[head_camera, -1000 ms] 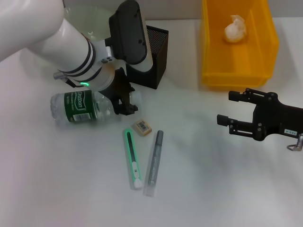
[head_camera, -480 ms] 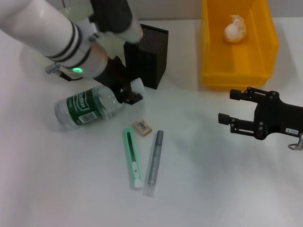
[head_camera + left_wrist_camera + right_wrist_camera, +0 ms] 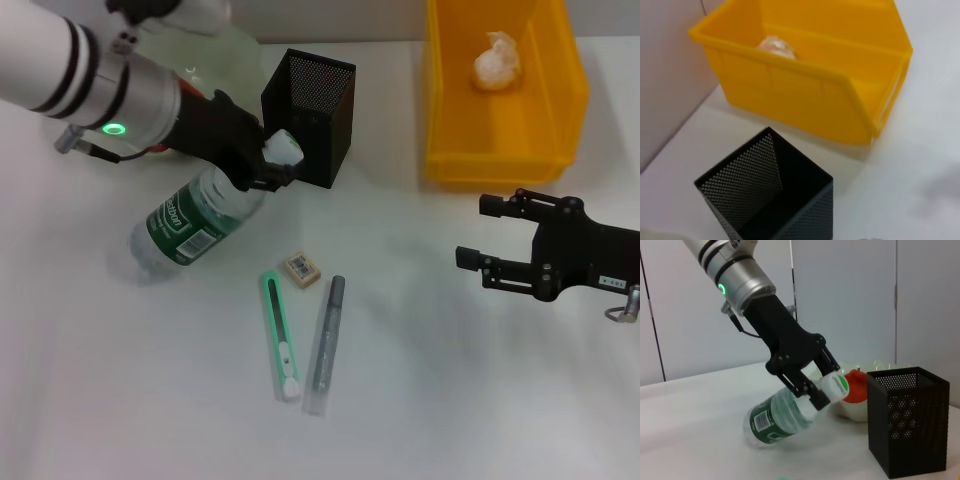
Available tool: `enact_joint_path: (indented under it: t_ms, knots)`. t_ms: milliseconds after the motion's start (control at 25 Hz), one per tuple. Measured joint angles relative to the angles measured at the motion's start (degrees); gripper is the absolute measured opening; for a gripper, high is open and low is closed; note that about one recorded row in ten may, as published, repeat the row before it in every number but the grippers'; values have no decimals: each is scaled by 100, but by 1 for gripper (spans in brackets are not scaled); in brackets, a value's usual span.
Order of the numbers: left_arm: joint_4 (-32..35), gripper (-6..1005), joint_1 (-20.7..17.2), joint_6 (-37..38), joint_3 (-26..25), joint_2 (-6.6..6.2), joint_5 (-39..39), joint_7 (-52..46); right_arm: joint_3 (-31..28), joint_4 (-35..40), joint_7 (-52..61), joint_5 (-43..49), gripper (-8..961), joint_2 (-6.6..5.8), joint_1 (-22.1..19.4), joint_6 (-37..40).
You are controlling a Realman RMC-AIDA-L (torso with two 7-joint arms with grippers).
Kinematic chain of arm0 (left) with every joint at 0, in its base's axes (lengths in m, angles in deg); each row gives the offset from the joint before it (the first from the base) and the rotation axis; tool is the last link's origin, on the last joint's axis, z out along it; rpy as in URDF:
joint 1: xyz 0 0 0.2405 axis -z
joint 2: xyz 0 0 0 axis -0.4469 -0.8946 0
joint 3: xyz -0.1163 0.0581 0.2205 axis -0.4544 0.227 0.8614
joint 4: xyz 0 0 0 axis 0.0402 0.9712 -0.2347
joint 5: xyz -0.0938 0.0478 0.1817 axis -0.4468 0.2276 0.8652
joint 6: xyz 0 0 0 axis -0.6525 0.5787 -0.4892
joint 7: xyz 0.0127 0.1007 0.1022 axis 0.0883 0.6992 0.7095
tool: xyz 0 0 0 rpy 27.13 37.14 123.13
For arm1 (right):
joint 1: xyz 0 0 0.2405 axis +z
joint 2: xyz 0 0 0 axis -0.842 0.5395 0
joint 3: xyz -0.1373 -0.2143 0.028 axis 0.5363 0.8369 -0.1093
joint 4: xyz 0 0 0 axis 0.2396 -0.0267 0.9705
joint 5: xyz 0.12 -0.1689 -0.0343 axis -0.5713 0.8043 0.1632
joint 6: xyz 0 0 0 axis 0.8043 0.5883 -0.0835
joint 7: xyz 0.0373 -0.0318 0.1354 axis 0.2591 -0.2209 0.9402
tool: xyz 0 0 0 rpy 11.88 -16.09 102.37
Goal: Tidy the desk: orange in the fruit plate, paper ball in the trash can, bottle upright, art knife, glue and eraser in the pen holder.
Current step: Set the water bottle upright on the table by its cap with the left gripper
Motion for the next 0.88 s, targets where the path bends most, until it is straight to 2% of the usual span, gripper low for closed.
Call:
enact_joint_path:
  t_ms: [200, 400, 520, 640, 720, 880]
  knots:
    - [314, 444, -322, 49, -310, -12, -305, 109, 4, 0, -8, 68, 742, -3, 14, 111]
    - [359, 445, -416, 66, -435, -17, -429, 171, 4, 0, -10, 79, 742, -5, 15, 121]
    - [394, 445, -563, 169, -728, -19, -676, 386, 20, -2, -15, 130, 742, -7, 31, 127]
    - [394, 445, -563, 169, -728, -19, -676, 386, 22, -5, -17, 150, 742, -7, 41, 132]
    - [399, 445, -718, 343, -1114, -26, -1012, 614, 22, -16, -18, 193, 742, -2, 71, 137]
    - [400, 445, -859, 374, -1311, -31, -1226, 743, 22, -20, -20, 232, 742, 18, 110, 161]
